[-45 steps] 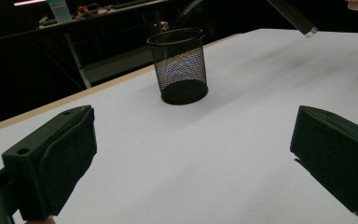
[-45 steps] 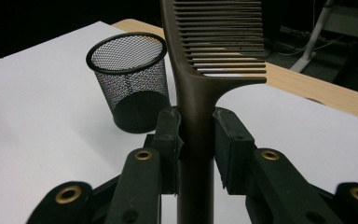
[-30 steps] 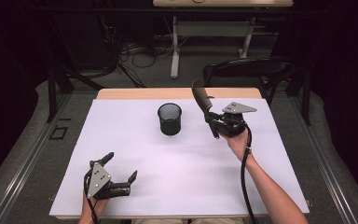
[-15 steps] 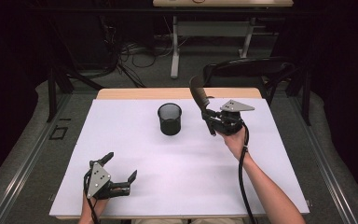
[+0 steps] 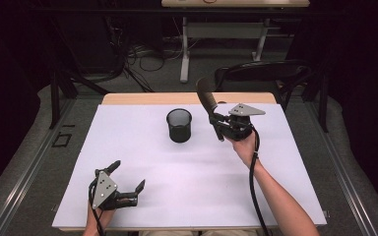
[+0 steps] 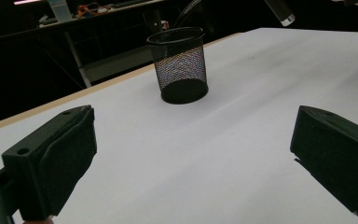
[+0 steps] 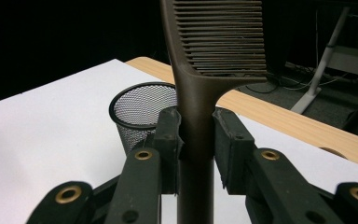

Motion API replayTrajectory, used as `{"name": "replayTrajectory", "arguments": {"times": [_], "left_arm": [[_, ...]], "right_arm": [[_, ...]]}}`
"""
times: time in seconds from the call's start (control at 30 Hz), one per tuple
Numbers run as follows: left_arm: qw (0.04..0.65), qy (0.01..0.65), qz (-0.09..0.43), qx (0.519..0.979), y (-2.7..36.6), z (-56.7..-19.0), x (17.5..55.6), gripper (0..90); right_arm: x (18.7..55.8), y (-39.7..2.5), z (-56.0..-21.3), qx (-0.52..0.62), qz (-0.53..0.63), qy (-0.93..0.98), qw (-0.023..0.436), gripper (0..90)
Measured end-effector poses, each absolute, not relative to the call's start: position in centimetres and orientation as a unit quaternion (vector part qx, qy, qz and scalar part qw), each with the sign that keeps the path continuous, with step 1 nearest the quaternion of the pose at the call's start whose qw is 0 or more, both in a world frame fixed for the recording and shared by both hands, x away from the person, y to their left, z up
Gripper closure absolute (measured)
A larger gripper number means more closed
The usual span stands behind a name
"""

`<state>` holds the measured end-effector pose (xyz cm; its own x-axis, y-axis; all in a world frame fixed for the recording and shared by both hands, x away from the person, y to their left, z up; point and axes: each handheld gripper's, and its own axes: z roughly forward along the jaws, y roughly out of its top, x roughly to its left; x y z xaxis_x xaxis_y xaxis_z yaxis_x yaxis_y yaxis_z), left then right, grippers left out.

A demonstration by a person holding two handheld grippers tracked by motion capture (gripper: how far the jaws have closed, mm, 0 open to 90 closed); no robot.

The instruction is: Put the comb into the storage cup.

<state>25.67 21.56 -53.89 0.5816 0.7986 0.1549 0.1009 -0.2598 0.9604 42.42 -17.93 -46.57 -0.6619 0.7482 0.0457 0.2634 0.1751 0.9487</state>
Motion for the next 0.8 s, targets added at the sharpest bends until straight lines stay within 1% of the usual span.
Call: {"name": "replayTrajectory", "arguments": {"times": [0.8], "left_arm": [[0.521,0.311,0.334,0.721,21.57,-53.89,25.69,0.2]], "right_arm": [[43.12,-17.0,-45.9,0.344,0.555,0.725,0.22,72.9]]}}
